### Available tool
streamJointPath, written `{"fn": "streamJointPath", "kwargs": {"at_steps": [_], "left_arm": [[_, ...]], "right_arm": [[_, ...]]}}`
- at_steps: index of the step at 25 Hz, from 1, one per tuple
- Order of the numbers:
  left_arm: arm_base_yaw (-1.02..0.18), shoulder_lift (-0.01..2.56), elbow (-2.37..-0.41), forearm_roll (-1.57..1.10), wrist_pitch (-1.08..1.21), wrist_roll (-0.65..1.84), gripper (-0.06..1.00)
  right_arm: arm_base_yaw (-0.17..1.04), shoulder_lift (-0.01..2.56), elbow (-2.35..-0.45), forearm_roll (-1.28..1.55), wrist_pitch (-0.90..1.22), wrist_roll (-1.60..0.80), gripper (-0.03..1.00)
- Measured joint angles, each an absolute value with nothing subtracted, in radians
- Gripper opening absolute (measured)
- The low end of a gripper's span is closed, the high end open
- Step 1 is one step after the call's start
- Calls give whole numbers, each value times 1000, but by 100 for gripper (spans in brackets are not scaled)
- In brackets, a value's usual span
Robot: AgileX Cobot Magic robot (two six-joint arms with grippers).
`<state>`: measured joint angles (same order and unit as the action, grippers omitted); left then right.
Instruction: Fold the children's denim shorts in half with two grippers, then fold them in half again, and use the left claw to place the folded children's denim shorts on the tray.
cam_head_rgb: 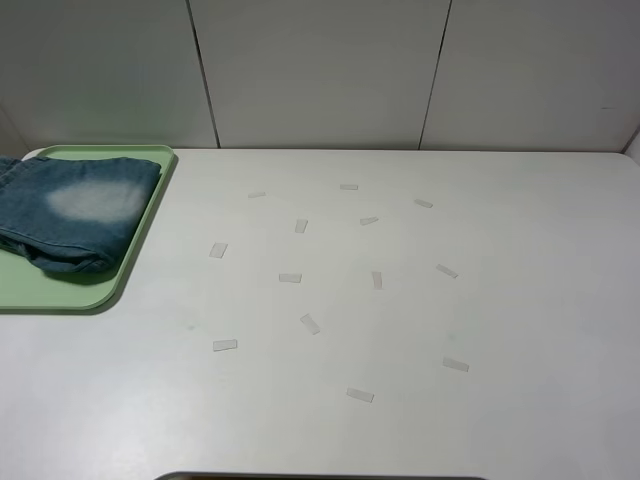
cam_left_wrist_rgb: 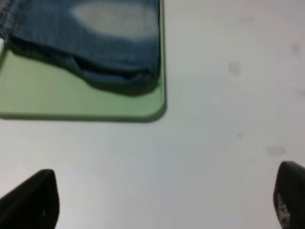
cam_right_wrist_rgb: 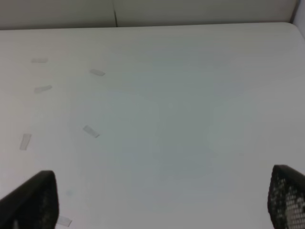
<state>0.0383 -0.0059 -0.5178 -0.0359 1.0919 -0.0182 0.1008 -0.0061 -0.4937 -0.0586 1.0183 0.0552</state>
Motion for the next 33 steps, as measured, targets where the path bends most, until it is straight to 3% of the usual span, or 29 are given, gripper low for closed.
{"fn": "streamJointPath", "kwargs": {"at_steps": [14,33], "left_arm": [[-25,-6,-480,-39,1065,0,89],[-25,-6,-480,-39,1063,0,89]], "right_arm": [[101,-6,-494,-59,1018,55,66],[101,-6,-494,-59,1018,55,66]]}}
